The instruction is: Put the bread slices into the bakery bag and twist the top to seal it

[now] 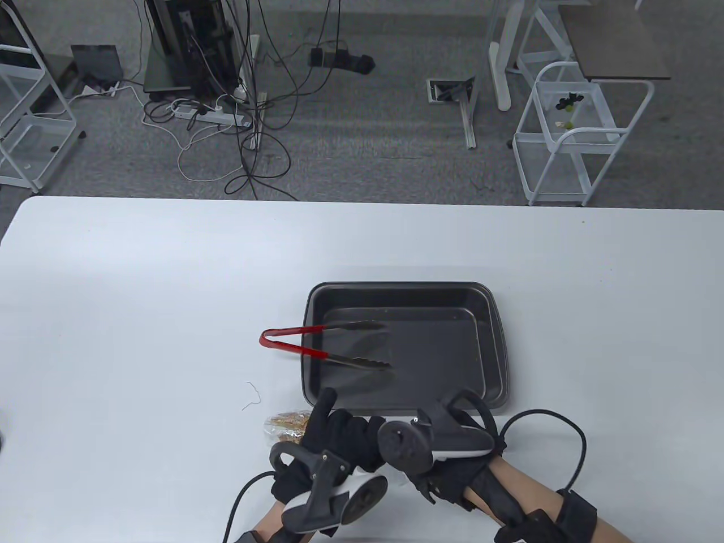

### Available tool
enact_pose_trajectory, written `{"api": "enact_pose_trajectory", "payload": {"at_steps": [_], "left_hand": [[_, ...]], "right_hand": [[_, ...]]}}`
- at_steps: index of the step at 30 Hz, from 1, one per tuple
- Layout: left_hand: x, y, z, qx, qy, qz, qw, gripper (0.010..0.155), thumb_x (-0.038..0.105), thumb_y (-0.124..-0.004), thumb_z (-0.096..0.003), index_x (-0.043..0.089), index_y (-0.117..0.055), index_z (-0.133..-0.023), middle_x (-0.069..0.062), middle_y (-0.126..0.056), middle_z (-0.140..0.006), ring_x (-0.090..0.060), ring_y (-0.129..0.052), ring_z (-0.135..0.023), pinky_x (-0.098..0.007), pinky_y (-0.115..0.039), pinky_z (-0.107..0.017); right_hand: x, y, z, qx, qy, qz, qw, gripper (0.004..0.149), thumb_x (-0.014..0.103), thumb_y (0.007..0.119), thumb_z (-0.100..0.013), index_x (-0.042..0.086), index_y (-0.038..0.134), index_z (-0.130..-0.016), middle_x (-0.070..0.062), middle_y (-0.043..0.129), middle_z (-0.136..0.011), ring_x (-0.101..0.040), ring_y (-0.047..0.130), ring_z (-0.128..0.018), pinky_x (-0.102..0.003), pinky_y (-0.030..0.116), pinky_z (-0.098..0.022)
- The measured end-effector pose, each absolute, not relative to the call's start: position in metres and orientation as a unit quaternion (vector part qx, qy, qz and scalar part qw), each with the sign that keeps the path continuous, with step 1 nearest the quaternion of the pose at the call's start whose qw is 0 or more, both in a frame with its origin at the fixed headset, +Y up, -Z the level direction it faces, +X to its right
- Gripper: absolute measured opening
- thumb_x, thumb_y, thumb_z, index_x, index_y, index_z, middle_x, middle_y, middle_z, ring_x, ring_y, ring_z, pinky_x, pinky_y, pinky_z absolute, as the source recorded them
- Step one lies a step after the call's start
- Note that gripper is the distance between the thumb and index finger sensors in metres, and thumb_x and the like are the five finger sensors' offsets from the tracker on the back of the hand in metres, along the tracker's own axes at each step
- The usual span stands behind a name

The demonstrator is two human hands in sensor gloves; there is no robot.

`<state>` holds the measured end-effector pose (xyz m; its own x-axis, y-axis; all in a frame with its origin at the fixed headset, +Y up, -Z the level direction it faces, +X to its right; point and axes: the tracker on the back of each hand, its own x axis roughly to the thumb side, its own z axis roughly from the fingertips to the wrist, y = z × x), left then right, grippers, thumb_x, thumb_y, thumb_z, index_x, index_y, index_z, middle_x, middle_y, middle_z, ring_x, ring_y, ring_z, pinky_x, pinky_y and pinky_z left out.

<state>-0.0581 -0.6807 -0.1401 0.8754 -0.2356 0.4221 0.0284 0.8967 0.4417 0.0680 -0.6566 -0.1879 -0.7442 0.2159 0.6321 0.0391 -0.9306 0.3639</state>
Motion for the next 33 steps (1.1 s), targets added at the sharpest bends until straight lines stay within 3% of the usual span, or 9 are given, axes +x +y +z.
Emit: {"api": "enact_pose_trajectory", "payload": {"at_steps": [7,13,17,19,21,24,26,30,33], "left_hand": [[-0.056,-0.686,-0.113,0.357,-0.230,-0.118,0.898,0.049,0.059,-0.085,-0.0417,0.034,-0.082,-0.084,0.010,-0.101,-0.064,-0.017,-0.101,-0.068,-0.056,-0.055,-0.083],[-0.049,-0.685,-0.103,0.400,-0.255,-0.169,0.864,0.047,0.056,-0.077,-0.0445,0.036,-0.077,-0.087,0.009,-0.097,-0.068,-0.018,-0.098,-0.072,-0.057,-0.050,-0.084],[-0.049,-0.688,-0.112,0.323,-0.304,-0.137,0.885,0.046,0.054,-0.074,-0.0459,0.032,-0.080,-0.086,0.007,-0.101,-0.059,-0.019,-0.103,-0.060,-0.058,-0.058,-0.082],[-0.057,-0.685,-0.124,0.261,-0.319,-0.090,0.907,0.046,0.053,-0.073,-0.0467,0.030,-0.081,-0.085,0.007,-0.103,-0.055,-0.018,-0.106,-0.055,-0.056,-0.065,-0.080],[-0.072,-0.682,-0.139,0.212,-0.322,0.020,0.923,0.047,0.053,-0.073,-0.0478,0.027,-0.082,-0.085,0.006,-0.104,-0.053,-0.018,-0.107,-0.051,-0.055,-0.070,-0.077],[-0.094,-0.686,-0.172,0.050,-0.285,0.195,0.937,0.046,0.052,-0.075,-0.0483,0.025,-0.085,-0.085,0.005,-0.105,-0.051,-0.019,-0.108,-0.050,-0.056,-0.071,-0.076],[-0.106,-0.696,-0.193,-0.080,-0.293,0.303,0.903,0.047,0.052,-0.074,-0.0502,0.023,-0.084,-0.086,0.004,-0.104,-0.053,-0.020,-0.107,-0.051,-0.057,-0.070,-0.076],[-0.118,-0.732,-0.224,-0.306,-0.319,0.552,0.707,0.048,0.052,-0.074,-0.0522,0.021,-0.083,-0.088,0.003,-0.104,-0.054,-0.021,-0.106,-0.051,-0.057,-0.068,-0.076],[-0.116,-0.750,-0.228,-0.366,-0.326,0.638,0.594,0.049,0.053,-0.074,-0.0518,0.021,-0.085,-0.087,0.004,-0.105,-0.052,-0.021,-0.107,-0.050,-0.056,-0.070,-0.075]], "right_hand": [[0.091,-0.693,-0.220,0.251,0.501,0.741,0.370,0.047,0.032,0.084,-0.041,-0.010,0.096,-0.058,-0.018,0.107,-0.030,-0.028,0.102,-0.005,-0.063,0.076,-0.052],[0.094,-0.724,-0.217,0.277,0.579,0.592,0.487,0.048,0.033,0.083,-0.041,-0.010,0.096,-0.058,-0.018,0.107,-0.030,-0.029,0.102,-0.005,-0.062,0.079,-0.050],[0.100,-0.726,-0.217,0.260,0.577,0.640,0.436,0.051,0.035,0.083,-0.044,-0.008,0.094,-0.066,-0.020,0.106,-0.039,-0.032,0.103,-0.014,-0.063,0.075,-0.053],[0.104,-0.716,-0.217,0.264,0.547,0.681,0.408,0.062,0.042,0.082,-0.046,-0.009,0.083,-0.082,-0.026,0.100,-0.059,-0.040,0.101,-0.034,-0.068,0.067,-0.057],[0.113,-0.702,-0.218,0.254,0.502,0.723,0.401,0.091,0.054,0.082,-0.045,-0.007,0.047,-0.103,-0.034,0.076,-0.087,-0.048,0.094,-0.055,-0.073,0.058,-0.060],[0.124,-0.670,-0.219,0.303,0.363,0.766,0.435,0.109,0.059,0.081,-0.044,0.006,0.010,-0.107,-0.037,0.030,-0.109,-0.064,0.058,-0.090,-0.079,0.041,-0.064],[0.127,-0.651,-0.213,0.361,0.269,0.783,0.429,0.114,0.060,0.084,-0.041,0.015,0.002,-0.105,-0.036,0.014,-0.110,-0.069,0.041,-0.096,-0.081,0.036,-0.064],[0.117,-0.625,-0.181,0.466,0.045,0.861,0.200,0.122,0.055,0.093,-0.034,0.027,-0.007,-0.098,-0.031,-0.001,-0.108,-0.068,0.027,-0.100,-0.081,0.031,-0.066],[0.101,-0.625,-0.155,0.500,-0.180,0.844,-0.070,0.127,0.057,0.094,-0.027,0.026,-0.009,-0.096,-0.031,0.005,-0.108,-0.065,0.036,-0.101,-0.080,0.041,-0.067]]}}
